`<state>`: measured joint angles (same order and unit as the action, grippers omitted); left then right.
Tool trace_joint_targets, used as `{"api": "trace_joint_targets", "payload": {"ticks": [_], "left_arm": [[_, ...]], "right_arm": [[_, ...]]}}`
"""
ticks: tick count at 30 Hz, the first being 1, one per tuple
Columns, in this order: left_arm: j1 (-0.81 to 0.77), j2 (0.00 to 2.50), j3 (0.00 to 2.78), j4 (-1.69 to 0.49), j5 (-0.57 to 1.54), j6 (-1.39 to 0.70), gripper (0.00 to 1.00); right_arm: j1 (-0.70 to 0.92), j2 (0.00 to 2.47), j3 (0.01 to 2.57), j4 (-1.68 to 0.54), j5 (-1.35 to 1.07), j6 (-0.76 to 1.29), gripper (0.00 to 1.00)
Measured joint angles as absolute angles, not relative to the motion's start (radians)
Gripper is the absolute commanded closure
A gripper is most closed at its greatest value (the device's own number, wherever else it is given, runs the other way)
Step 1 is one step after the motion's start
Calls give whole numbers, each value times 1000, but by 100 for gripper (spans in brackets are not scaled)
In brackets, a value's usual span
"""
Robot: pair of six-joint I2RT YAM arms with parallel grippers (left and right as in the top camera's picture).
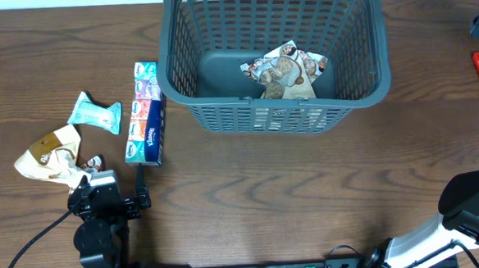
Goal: Pack container
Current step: 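Move the right gripper toward the orange spaghetti packet at right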
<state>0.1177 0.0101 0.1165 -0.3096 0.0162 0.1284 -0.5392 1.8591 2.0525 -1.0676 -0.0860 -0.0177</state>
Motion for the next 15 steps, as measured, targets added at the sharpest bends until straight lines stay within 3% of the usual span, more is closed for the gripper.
{"api": "trace_joint_targets", "payload": {"ticks": [8,15], "left_arm": [[118,10,117,-310,16,128,1],[118,10,117,-310,16,128,1]], "right_arm": [[-544,1858,1895,-944,-82,-305,1],[-571,1858,1704,-741,10,-357,1]]}}
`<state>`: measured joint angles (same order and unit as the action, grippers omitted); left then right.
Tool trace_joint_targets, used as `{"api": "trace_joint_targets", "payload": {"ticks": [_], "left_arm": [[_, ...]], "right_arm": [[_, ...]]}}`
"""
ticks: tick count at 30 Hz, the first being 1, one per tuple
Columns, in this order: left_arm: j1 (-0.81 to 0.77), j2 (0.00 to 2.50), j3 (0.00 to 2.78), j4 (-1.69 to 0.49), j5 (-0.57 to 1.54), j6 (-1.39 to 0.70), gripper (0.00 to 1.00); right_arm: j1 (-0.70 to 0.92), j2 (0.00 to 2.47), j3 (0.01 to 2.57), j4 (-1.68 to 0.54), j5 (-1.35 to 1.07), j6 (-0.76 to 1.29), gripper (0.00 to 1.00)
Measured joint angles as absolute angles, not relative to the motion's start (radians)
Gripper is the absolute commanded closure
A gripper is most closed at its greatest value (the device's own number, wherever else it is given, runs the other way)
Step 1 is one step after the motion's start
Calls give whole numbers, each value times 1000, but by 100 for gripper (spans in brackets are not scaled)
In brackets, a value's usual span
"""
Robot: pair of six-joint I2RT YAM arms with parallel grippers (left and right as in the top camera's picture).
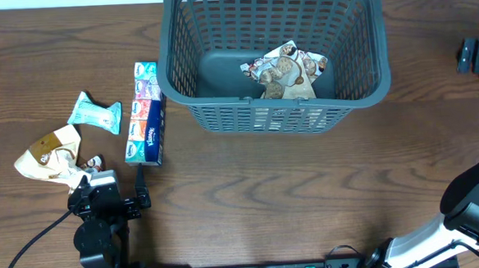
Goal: Pack container
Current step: 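Move the right gripper toward the orange spaghetti packet at right, then align and grasp the spaghetti packet with the right gripper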
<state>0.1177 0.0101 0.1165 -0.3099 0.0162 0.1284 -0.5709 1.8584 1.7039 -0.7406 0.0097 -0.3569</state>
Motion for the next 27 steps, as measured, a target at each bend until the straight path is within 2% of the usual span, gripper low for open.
{"api": "trace_joint_targets", "payload": {"ticks": [8,15,25,27], "left_arm": [[118,10,117,-310,16,128,1],[118,10,117,-310,16,128,1],[118,10,117,-310,16,128,1],[118,10,117,-310,16,128,1]], "right_arm": [[-690,1859,1670,-689,95,-366,1],[-825,1861,1669,-779,-31,-472,1],[-857,1995,1669,-819,21,-599,1],[-864,2041,1669,-834,25,-624,4]]}}
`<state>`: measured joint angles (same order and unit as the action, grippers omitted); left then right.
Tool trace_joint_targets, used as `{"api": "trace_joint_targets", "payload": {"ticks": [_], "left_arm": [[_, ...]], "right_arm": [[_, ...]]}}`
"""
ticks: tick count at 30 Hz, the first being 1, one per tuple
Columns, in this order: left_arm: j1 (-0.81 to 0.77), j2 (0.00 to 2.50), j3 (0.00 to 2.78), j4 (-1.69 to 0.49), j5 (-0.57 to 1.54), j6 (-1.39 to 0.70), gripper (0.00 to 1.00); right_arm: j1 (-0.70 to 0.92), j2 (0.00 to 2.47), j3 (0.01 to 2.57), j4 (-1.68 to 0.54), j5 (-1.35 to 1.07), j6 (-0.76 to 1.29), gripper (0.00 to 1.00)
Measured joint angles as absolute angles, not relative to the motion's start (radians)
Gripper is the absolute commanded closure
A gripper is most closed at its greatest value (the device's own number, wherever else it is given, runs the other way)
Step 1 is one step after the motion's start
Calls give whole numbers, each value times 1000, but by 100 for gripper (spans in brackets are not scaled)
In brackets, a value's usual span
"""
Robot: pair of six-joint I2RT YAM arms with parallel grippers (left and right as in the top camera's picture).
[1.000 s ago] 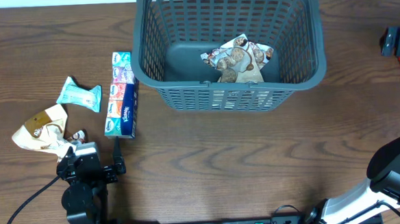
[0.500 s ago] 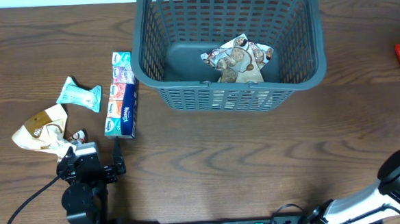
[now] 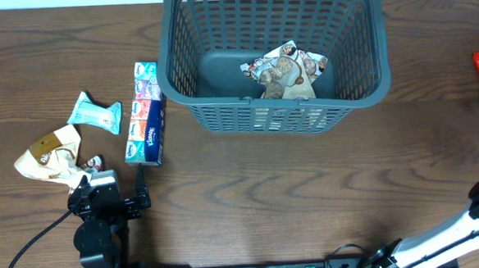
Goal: Pack container
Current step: 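Align and grasp the spaghetti packet with the right gripper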
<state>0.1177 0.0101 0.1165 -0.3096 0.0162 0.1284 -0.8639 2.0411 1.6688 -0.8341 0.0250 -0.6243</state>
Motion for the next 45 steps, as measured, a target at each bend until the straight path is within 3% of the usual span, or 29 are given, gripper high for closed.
{"api": "trace_joint_targets", "payload": {"ticks": [11,22,45], "left_arm": [[118,10,117,-310,16,128,1],[118,10,117,-310,16,128,1],[118,10,117,-310,16,128,1]], "right_arm": [[-875,2127,1686,-807,76,-678,1],[-876,2127,1910,-844,104,-780,1],[-934,2275,1916,-859,-2,-833,2]]}}
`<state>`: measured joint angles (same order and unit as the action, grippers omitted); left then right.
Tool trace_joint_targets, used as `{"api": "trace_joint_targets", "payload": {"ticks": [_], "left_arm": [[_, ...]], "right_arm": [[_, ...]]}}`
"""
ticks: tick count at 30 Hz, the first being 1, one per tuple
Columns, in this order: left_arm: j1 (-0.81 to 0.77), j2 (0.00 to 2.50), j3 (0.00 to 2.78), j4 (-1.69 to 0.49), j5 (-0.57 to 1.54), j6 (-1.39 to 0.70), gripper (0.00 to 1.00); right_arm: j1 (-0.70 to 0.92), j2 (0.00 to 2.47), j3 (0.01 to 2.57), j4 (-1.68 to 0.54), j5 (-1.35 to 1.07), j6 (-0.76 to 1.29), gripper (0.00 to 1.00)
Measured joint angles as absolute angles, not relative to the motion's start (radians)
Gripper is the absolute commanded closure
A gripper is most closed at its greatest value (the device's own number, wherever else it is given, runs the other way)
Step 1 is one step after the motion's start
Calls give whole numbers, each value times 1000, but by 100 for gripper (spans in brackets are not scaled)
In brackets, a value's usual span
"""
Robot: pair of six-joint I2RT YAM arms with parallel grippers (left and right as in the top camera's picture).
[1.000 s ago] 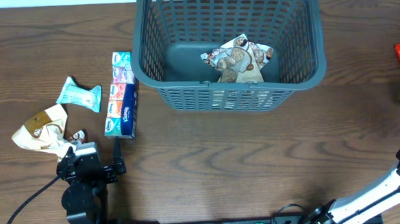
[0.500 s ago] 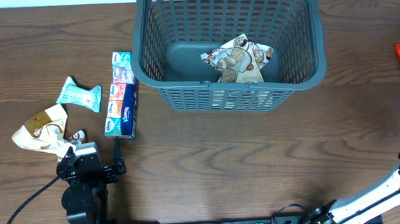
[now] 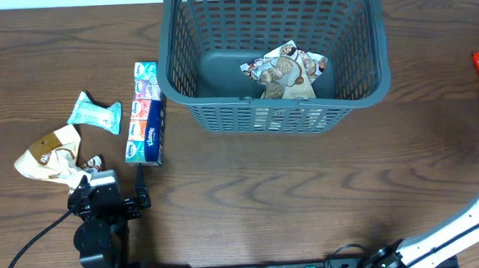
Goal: Pack container
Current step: 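Align and grasp the spaghetti packet with the right gripper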
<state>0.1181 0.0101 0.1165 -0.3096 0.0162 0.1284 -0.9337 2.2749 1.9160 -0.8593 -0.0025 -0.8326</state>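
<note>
A grey mesh basket (image 3: 275,107) stands at the back middle of the table. A printed snack bag (image 3: 284,70) lies inside it. To its left lie a box of tissue packs (image 3: 146,113), a teal packet (image 3: 95,114) and a crumpled beige bag (image 3: 50,154). A red package lies at the right edge, partly cut off. My left gripper (image 3: 109,182) rests near the front left, open and holding nothing, its left finger close to the beige bag. Only a white link of the right arm (image 3: 466,225) shows; its gripper is outside the frame.
A small printed wrapper (image 3: 94,163) lies between the beige bag and the left gripper. A black cable (image 3: 32,243) curls from the left arm toward the front edge. Bare wood lies in front of the basket.
The right gripper was a dark shape at the right edge below the red package; now it is out of the frame and only the arm's white link shows. Nothing on the table moved.
The right gripper showed at the far right edge level with the basket, then over the spot of the red package, then lower at the edge with the package uncovered, and now is out of view. The left arm and all items stayed put.
</note>
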Motion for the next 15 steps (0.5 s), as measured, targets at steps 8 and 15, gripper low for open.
{"api": "trace_joint_targets", "payload": {"ticks": [8,15], "left_arm": [[118,10,117,-310,16,128,2],[118,10,117,-310,16,128,1]], "right_arm": [[-939,2333,1916,-856,-6,-833,1],[-973,2344,1916,-852,-8,-841,1]]}}
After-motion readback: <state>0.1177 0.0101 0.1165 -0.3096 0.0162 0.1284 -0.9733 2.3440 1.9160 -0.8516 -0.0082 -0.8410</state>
